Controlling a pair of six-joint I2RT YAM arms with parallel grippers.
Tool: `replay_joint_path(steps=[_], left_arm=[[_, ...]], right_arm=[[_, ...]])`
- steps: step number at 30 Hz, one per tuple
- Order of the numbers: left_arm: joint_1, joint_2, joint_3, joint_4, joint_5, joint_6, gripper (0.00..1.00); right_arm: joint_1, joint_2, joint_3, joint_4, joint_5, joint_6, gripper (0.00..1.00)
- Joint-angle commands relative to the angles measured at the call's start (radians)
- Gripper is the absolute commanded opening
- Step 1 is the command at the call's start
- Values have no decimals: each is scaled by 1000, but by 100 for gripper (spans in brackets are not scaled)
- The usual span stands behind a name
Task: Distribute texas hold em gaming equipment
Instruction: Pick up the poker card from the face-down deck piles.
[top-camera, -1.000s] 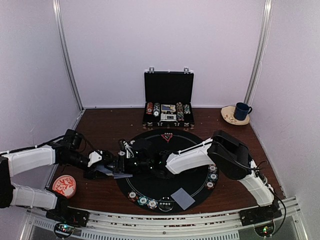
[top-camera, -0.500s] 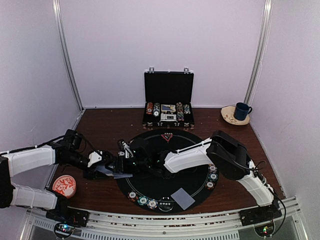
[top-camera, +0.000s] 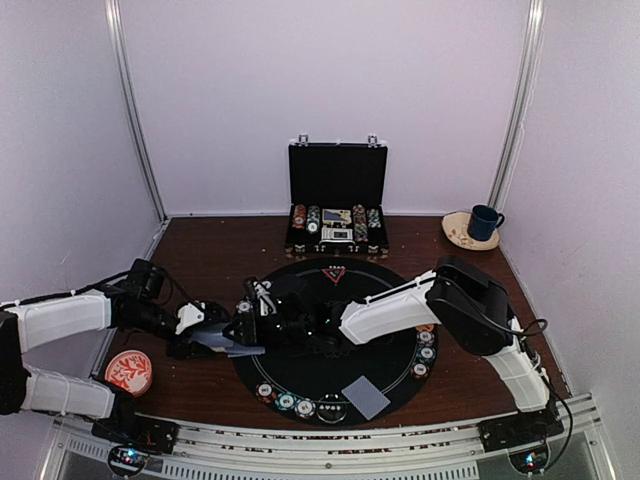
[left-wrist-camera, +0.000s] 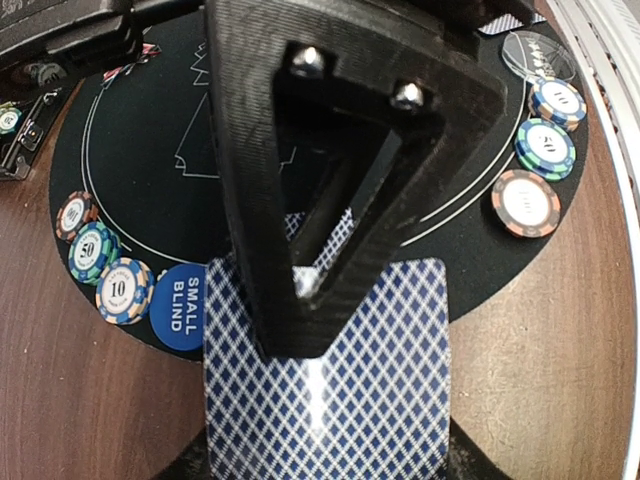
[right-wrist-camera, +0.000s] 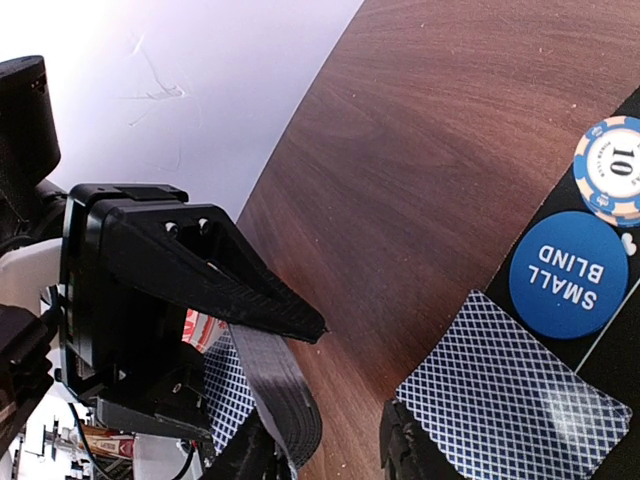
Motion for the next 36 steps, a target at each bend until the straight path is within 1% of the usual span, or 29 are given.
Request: replay_joint_path(steps=[1, 5, 7, 12, 18, 21, 25, 31, 36], left_arm=[[6, -1, 12, -2, 45, 14, 11], [6, 7, 9, 7, 40, 10, 11], [5, 12, 9, 10, 39, 9, 11], [5, 12, 11, 10, 36, 7, 11], [5, 10, 10, 10, 34, 4, 11], [6, 14, 9, 15, 31, 3, 11], [6, 15, 8, 19, 27, 0, 11], [6, 14, 10, 22, 22, -4, 11], [6, 6, 7, 24, 21, -7, 11]], right_arm=[[-31, -26, -24, -60, 66, -20, 33], [-32, -44, -48, -9, 24, -9, 21], [-32, -57, -66, 22, 2, -3, 13], [-33, -81, -107, 99, -59, 22, 0], [-48, -120, -194, 236, -107, 85, 0], [-59, -152, -249, 294, -102, 110, 0], [-71, -232, -369, 402, -82, 148, 0], [-76, -381, -568, 464, 38, 155, 0], [-60, -508, -814, 571, 240, 220, 0]])
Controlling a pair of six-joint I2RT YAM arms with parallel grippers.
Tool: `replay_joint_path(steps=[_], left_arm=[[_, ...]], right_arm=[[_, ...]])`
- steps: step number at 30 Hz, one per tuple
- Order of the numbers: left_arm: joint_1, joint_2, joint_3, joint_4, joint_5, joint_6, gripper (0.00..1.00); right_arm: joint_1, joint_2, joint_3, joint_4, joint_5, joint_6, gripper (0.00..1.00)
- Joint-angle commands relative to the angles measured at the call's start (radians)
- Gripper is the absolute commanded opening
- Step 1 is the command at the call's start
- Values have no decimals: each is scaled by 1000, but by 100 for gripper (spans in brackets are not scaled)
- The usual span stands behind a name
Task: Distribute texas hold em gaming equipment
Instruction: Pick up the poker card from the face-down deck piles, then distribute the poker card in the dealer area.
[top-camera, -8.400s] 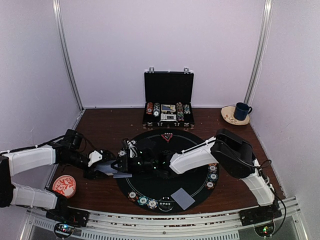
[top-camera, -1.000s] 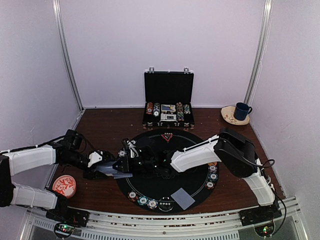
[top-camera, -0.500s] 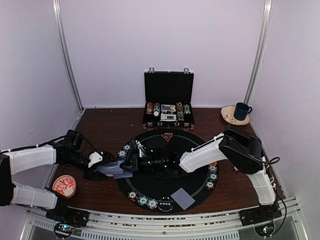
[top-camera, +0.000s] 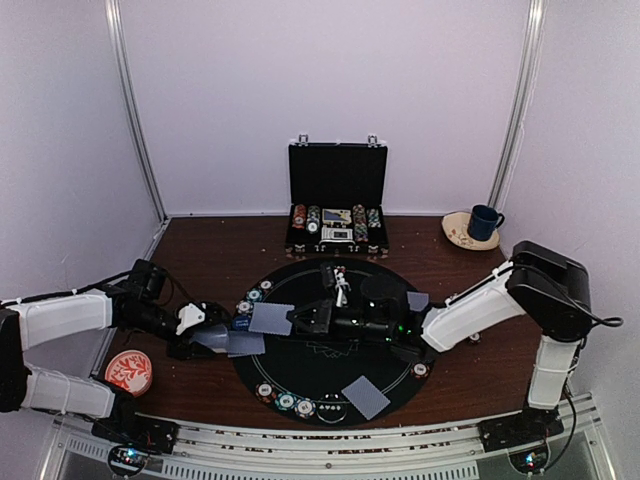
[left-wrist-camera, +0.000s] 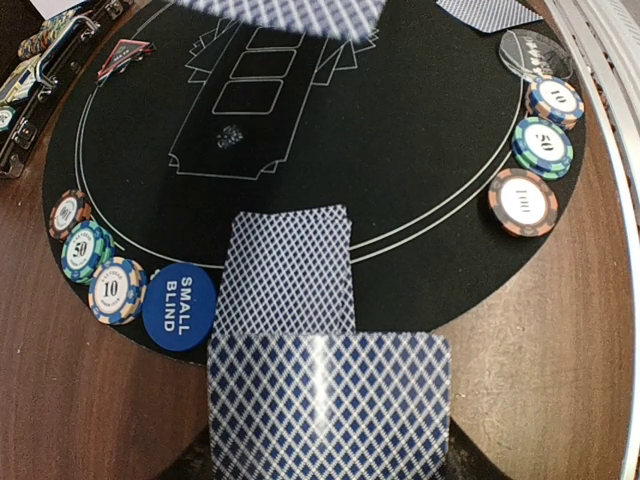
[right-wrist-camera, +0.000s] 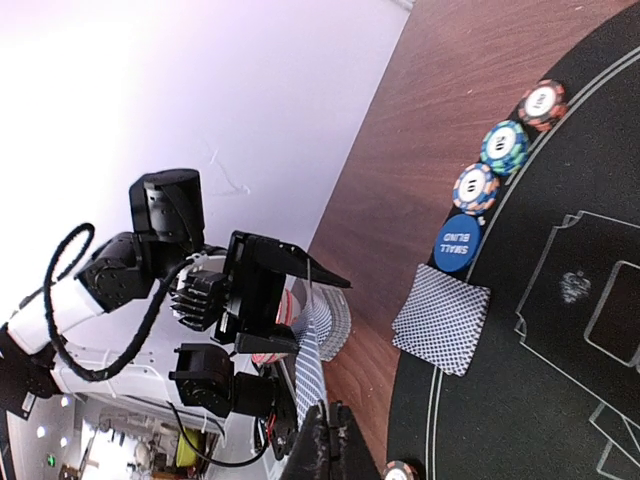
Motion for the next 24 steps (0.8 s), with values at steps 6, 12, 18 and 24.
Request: replay_joint_path(steps=[6, 12, 18, 24], left_arm=[[5, 0, 6, 30, 11, -11, 11], [5, -10, 4, 30, 10, -15, 11], [5, -9, 4, 32, 6, -17, 11], [5, -5, 4, 35, 5, -18, 11]], right_arm=[[107, -164, -382, 230, 476, 155, 0], [245, -207, -577, 351, 758, 271, 0], [373, -312, -659, 245, 980, 336, 0], [519, -424, -665, 0, 1183, 446, 0]])
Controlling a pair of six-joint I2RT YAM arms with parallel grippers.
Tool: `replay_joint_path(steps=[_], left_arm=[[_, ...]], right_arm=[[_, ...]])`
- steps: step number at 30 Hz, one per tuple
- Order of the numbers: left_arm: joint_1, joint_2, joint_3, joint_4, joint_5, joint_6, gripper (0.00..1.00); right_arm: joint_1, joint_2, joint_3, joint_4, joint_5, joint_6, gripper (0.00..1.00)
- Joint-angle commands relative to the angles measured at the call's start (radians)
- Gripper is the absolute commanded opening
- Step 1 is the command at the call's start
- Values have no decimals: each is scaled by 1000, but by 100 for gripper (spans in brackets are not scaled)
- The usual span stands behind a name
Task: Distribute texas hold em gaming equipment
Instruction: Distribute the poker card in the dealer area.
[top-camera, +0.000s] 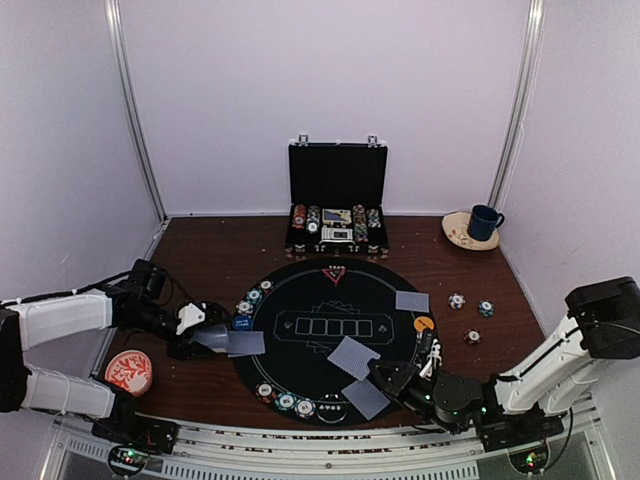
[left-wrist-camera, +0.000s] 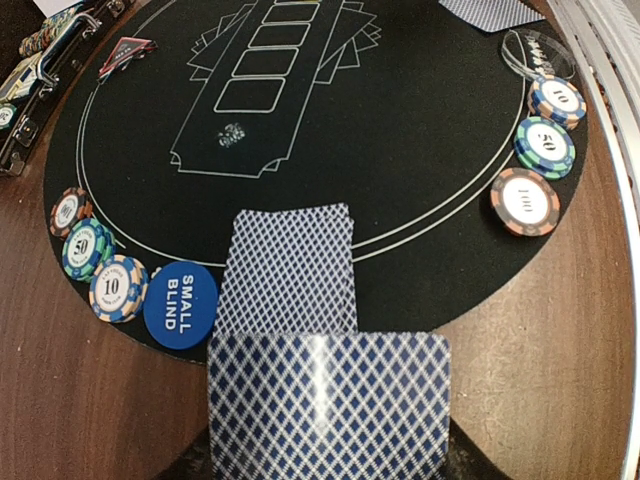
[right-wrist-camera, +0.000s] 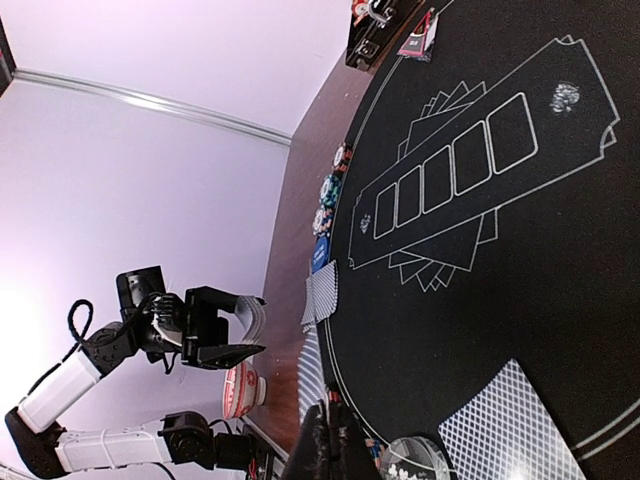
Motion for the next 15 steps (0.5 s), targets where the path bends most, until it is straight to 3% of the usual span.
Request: replay_joint_path(steps=[1, 4, 15], left_arm=[[6, -3, 4, 33, 10, -11, 11], [6, -3, 5, 33, 8, -11, 11], [6, -7, 4, 34, 10, -14, 11]], right_arm=[[81, -66, 9, -248, 217, 124, 0], [121, -59, 24, -332, 255, 186, 0], [173, 82, -22, -228, 238, 307, 0]])
